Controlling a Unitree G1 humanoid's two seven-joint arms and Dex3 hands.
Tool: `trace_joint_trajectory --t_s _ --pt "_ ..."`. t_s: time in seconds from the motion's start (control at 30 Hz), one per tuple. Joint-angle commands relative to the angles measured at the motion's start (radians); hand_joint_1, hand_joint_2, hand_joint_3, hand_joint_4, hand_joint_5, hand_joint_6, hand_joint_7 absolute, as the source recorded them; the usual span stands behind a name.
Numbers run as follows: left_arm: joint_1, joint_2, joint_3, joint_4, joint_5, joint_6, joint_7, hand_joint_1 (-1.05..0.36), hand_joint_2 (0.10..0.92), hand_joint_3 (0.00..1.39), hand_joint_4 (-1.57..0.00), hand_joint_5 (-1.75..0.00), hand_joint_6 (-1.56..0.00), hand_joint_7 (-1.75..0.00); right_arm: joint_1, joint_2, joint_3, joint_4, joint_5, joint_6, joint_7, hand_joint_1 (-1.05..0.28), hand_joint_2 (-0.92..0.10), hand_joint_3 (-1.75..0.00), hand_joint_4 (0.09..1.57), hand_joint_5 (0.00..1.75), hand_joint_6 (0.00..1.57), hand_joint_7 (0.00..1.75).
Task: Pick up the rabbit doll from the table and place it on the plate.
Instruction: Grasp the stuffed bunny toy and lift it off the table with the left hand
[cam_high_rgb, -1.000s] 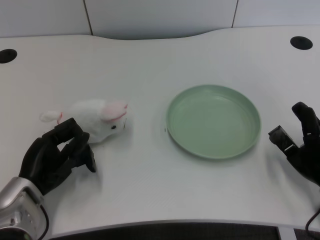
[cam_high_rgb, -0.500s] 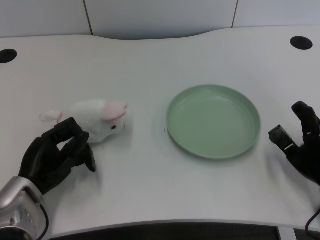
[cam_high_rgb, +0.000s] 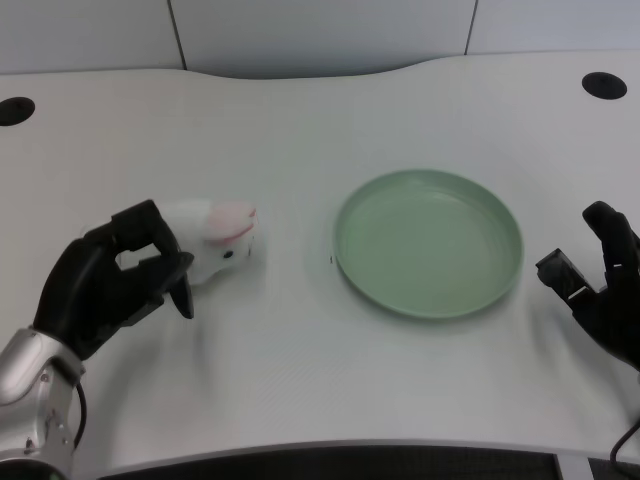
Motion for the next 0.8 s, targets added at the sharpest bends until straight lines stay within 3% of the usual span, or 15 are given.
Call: trace_joint_trajectory --t_s 0.03,0.13,0.3,0.33,0.37,0.4,0.43,0.5,0.57,0.63,0.8 --pt "0.047 0.024 -0.032 -0.149 0.008 -0.031 -0.008 -0.62 0.921 0.19 -0.73 -1.75 -0.60 -1.59 0.001 -0.008 0.002 -0.004 -0.002 -0.017 0.001 -0.55 -0.92 -0.44 0.66 1.75 0.37 1.73" --pt "0.041 0.053 -0.046 -0.239 -0.014 -0.033 -0.028 -0.63 0.921 0.19 -0.63 -1.63 -0.74 -1.09 0.003 -0.006 0.001 -0.005 0.001 -0.016 0.002 -0.55 -0.92 -0.41 0.65 1.75 0.35 1.74" --pt "-0.024 0.093 -0.053 -0.220 -0.011 -0.103 -0.053 -0.59 0.921 0.20 -0.59 -1.30 -0.79 -0.71 0.003 -0.005 0.001 -0.009 0.005 -0.009 -0.006 -0.55 -0.92 -0.40 0.65 1.75 0.36 1.74" --pt "-0.059 0.107 -0.058 -0.164 0.016 -0.172 -0.054 -0.60 0.921 0.21 -0.56 -1.20 -0.80 -0.60 0.003 -0.007 0.002 -0.008 0.003 -0.013 0.002 -0.55 -0.92 -0.41 0.65 1.75 0.36 1.74" --pt "-0.085 0.116 -0.062 -0.118 0.034 -0.227 -0.056 -0.63 0.921 0.23 -0.53 -0.93 -0.79 -0.38 0.003 -0.008 0.003 -0.007 0.002 -0.016 0.008 -0.55 -0.92 -0.42 0.65 1.75 0.36 1.74" --pt "-0.122 0.132 -0.072 -0.048 0.083 -0.311 -0.033 -0.65 0.921 0.24 -0.53 -0.83 -0.79 -0.28 0.003 -0.008 0.003 -0.007 0.003 -0.014 0.006 -0.55 -0.92 -0.43 0.65 1.75 0.36 1.74" --pt "-0.149 0.142 -0.079 0.007 0.116 -0.373 -0.015 -0.68 0.921 0.25 -0.50 -0.59 -0.74 -0.14 0.003 -0.008 0.002 -0.007 0.004 -0.012 0.003 -0.55 -0.92 -0.41 0.65 1.75 0.37 1.74" --pt "-0.196 0.171 -0.105 0.109 0.224 -0.459 0.075 -0.69 0.921 0.25 -0.50 -0.44 -0.71 -0.06 0.003 -0.007 0.002 -0.007 0.005 -0.010 0.000 -0.55 -0.92 -0.40 0.64 1.75 0.37 1.73" --pt "-0.257 0.212 -0.159 0.229 0.384 -0.493 0.240 -0.82 0.921 0.22 -0.21 -0.21 -0.35 -0.01 0.004 -0.005 0.002 -0.007 0.006 -0.011 0.004 -0.55 -0.92 -0.41 0.64 1.75 0.37 1.74" --pt "-0.305 0.231 -0.207 0.312 0.488 -0.485 0.366 -0.89 0.921 0.20 -0.10 -0.12 -0.21 0.00 0.006 -0.004 0.004 -0.008 0.004 -0.016 0.008 -0.55 -0.92 -0.41 0.64 1.75 0.36 1.74" --pt "-0.415 0.229 -0.354 0.450 0.699 -0.366 0.651 -1.01 0.921 0.13 0.00 -0.02 -0.06 0.00 0.007 -0.002 0.008 -0.010 0.004 -0.022 0.011 -0.55 -0.92 -0.41 0.64 1.75 0.37 1.74"
